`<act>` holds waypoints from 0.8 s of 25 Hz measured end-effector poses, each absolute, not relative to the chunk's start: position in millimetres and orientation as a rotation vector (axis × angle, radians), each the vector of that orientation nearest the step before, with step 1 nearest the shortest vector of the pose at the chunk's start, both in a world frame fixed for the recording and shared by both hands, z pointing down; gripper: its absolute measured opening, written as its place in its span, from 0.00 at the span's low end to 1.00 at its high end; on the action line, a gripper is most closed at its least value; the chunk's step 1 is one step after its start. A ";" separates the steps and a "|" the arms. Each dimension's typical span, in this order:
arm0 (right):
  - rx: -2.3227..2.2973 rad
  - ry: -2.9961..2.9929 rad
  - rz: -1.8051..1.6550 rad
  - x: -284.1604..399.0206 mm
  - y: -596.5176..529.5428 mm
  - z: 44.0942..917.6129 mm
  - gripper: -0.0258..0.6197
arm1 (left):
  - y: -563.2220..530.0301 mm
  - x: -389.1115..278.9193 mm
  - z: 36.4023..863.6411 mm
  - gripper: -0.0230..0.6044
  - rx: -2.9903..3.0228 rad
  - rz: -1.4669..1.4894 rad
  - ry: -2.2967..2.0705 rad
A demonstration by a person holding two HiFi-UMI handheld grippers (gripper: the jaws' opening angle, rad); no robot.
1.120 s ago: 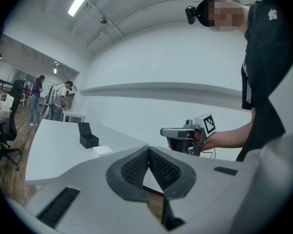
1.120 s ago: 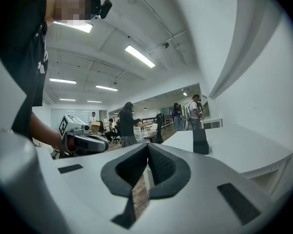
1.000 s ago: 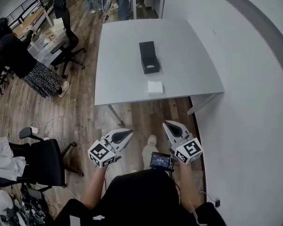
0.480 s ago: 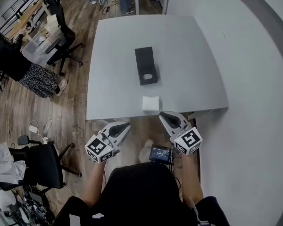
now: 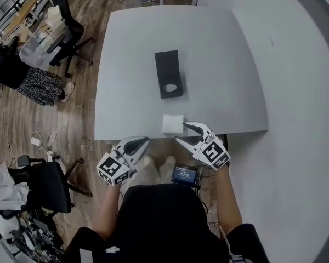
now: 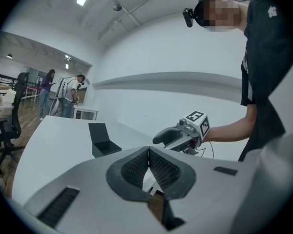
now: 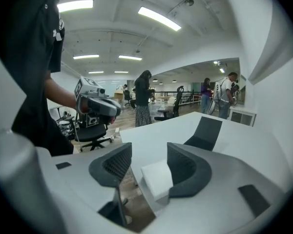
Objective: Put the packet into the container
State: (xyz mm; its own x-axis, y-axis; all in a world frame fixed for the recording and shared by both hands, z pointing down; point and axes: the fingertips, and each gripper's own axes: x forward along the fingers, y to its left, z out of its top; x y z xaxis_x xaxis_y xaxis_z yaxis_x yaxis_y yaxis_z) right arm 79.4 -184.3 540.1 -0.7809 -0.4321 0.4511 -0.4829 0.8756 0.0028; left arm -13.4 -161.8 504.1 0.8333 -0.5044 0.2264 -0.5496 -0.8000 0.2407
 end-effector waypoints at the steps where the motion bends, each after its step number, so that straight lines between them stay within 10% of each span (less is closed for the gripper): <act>1: 0.623 -2.567 0.141 76.8 -188.6 547.5 0.38 | -167.9 -14.5 505.9 0.05 2.713 0.217 -0.797; 11: 0.128 -2.148 -0.027 51.5 -215.5 649.4 0.68 | -193.8 -14.7 538.4 0.05 2.679 0.244 -0.685; 20: 0.005 -1.926 0.000 41.4 -224.0 722.0 0.74 | -200.8 -20.6 545.3 0.05 2.702 0.241 -0.679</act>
